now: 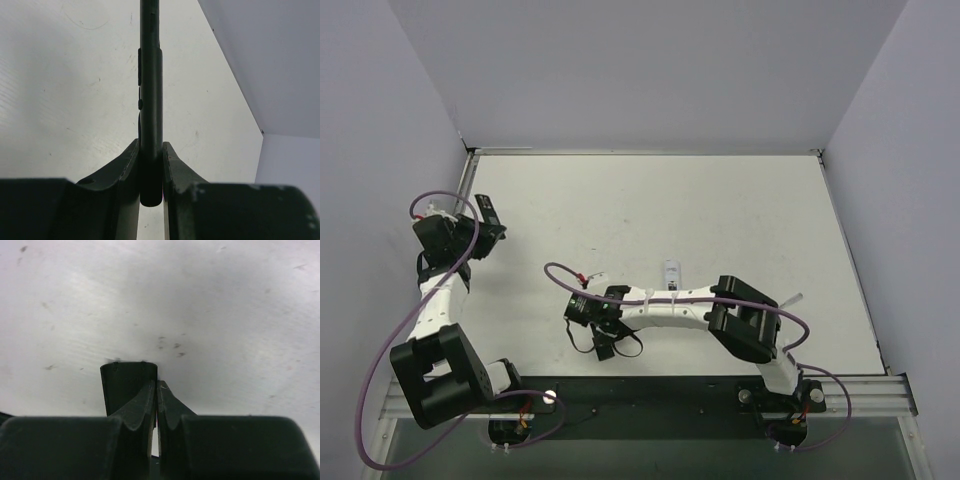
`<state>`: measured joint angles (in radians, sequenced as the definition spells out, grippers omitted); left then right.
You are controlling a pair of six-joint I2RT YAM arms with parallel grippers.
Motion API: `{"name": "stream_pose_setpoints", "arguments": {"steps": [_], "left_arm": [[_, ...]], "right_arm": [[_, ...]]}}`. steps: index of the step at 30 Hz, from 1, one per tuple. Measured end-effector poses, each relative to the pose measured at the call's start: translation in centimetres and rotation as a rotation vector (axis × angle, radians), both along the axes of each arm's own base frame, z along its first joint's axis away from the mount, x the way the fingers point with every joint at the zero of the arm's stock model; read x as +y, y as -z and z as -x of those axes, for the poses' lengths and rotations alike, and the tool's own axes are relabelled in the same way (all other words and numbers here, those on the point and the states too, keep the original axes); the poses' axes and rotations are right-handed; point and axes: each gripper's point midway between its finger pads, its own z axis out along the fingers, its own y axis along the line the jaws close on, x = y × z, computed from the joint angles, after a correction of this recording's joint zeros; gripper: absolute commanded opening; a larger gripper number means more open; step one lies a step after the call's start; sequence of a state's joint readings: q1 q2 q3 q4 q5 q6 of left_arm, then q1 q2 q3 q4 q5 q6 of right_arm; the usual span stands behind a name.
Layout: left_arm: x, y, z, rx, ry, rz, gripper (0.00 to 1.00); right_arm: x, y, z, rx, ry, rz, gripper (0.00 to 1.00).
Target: Unload the batteries from the remote control
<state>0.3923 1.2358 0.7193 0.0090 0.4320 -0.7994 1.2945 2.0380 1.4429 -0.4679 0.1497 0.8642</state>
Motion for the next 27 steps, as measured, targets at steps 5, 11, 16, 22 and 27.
{"name": "stream_pose_setpoints", "arguments": {"steps": [5, 11, 16, 22, 27], "left_arm": [[-2.4, 1.1, 0.5, 0.021, 0.071, 0.021, 0.0], [-10.0, 2.6, 1.6, 0.053, 0.311, 0.078, 0.0], [-17.1, 5.0, 4.3, 0.091, 0.488, 0.145, 0.0], [-23.3, 7.5, 8.7, 0.147, 0.624, 0.185, 0.0], [-25.7, 8.9, 10.1, 0.169, 0.651, 0.191, 0.0]], "right_arm": [[-3.0, -0.1, -1.9, -0.043, 0.056, 0.043, 0.0], [-7.9, -0.4, -3.2, -0.078, 0.12, 0.097, 0.0], [-11.5, -1.3, -3.5, -0.098, 0.166, 0.107, 0.0], [-13.4, -1.6, -2.8, -0.106, 0.201, 0.096, 0.0], [-14.6, -0.9, -2.4, -0.103, 0.232, 0.11, 0.0]]}}
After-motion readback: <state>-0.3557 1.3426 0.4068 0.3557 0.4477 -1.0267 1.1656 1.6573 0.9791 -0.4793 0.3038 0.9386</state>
